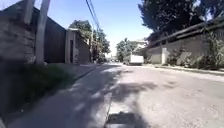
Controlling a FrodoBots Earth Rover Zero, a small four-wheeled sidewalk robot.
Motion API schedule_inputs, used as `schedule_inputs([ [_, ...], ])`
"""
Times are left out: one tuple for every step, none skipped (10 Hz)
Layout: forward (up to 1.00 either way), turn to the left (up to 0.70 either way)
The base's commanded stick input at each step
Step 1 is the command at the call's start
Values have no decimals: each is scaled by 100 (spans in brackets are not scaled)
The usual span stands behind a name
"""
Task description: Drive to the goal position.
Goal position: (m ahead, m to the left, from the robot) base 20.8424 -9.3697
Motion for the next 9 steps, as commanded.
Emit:
schedule_inputs([
  [100,1],
  [100,13],
  [100,32],
  [100,12],
  [100,2],
  [100,0],
  [100,0],
  [100,0],
  [100,0],
])
